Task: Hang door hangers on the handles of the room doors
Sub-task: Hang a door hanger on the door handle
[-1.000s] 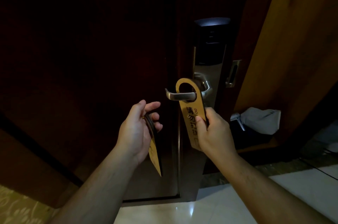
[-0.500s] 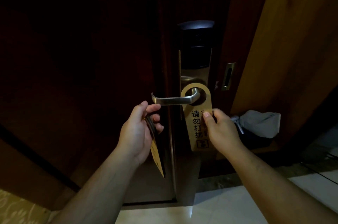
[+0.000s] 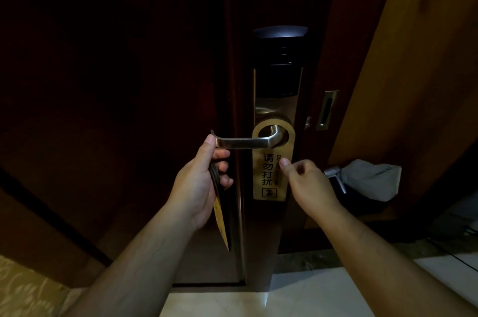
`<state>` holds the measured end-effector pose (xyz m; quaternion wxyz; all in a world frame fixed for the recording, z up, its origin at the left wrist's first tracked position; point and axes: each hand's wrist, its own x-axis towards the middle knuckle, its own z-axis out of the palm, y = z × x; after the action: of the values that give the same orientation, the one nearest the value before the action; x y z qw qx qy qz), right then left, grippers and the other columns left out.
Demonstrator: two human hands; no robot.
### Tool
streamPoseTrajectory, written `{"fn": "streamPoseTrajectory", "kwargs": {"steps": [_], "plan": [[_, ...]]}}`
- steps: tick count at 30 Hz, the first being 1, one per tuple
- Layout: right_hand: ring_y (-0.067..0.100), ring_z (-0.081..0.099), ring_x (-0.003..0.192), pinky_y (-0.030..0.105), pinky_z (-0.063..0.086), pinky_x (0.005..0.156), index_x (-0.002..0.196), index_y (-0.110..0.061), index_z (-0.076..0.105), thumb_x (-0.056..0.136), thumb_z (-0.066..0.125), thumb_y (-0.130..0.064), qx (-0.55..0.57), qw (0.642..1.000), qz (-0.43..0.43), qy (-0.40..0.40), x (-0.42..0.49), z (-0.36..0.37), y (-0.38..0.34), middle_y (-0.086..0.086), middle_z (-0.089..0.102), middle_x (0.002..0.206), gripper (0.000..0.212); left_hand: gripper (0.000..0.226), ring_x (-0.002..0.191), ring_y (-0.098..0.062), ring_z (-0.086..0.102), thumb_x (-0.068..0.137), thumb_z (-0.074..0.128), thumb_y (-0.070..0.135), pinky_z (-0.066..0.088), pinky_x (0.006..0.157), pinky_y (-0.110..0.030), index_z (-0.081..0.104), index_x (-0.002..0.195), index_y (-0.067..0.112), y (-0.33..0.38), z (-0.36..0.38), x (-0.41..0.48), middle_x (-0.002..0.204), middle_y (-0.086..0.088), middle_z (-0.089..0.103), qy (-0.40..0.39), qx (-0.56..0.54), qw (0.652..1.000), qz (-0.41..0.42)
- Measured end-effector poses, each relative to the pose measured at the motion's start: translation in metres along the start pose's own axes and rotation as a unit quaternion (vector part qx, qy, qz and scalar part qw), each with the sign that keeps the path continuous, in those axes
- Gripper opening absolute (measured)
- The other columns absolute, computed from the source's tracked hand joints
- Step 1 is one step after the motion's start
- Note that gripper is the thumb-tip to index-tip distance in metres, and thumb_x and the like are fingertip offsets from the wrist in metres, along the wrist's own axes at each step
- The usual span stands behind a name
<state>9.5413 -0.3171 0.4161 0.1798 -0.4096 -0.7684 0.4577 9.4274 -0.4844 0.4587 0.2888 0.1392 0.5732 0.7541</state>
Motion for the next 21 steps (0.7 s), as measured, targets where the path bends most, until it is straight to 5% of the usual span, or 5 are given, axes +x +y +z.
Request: {"fn": "streamPoseTrajectory", "kwargs": {"steps": [4, 12, 21], "plan": [[0.011, 0.059, 0.08, 0.022, 0.039, 0.057, 0.094, -0.027, 0.056, 0.094, 0.042, -0.059, -0.004, 0.992, -0.076, 0.098, -0.009, -0.002, -0.002, -0.003, 0.06, 0.091, 0.034, 0.044, 0.061, -0.011, 0.049, 0.091, 0.053, 0.056, 0.047, 0.083, -0.038, 0.066, 0.099, 0.014, 0.0, -0.001, 0.001, 0.072, 0.004, 0.052, 0.0, -0.002, 1.0, -0.002], [0.012, 0.059, 0.095, 0.035, 0.046, 0.089, 0.108, -0.03, 0.066, 0.085, 0.026, -0.075, 0.177, 0.978, -0.084, -0.074, -0.018, -0.006, -0.045, -0.013, 0.061, 0.088, 0.064, 0.052, 0.055, -0.009, 0.044, 0.086, 0.053, 0.063, 0.047, 0.076, -0.038, 0.066, 0.101, 0.015, 0.001, -0.002, 0.003, 0.066, 0.006, 0.048, -0.02, 0.021, 1.0, 0.001], [0.016, 0.064, 0.095, 0.037, 0.051, 0.086, 0.109, -0.025, 0.065, 0.09, 0.024, -0.073, 0.114, 0.987, -0.095, -0.061, -0.006, -0.002, -0.064, 0.001, 0.068, 0.1, 0.066, 0.061, 0.047, -0.007, 0.04, 0.089, 0.047, 0.067, 0.05, 0.071, -0.035, 0.068, 0.1, 0.01, 0.019, 0.006, 0.009, 0.056, 0.008, 0.045, 0.013, 0.122, 0.992, -0.02]]}}
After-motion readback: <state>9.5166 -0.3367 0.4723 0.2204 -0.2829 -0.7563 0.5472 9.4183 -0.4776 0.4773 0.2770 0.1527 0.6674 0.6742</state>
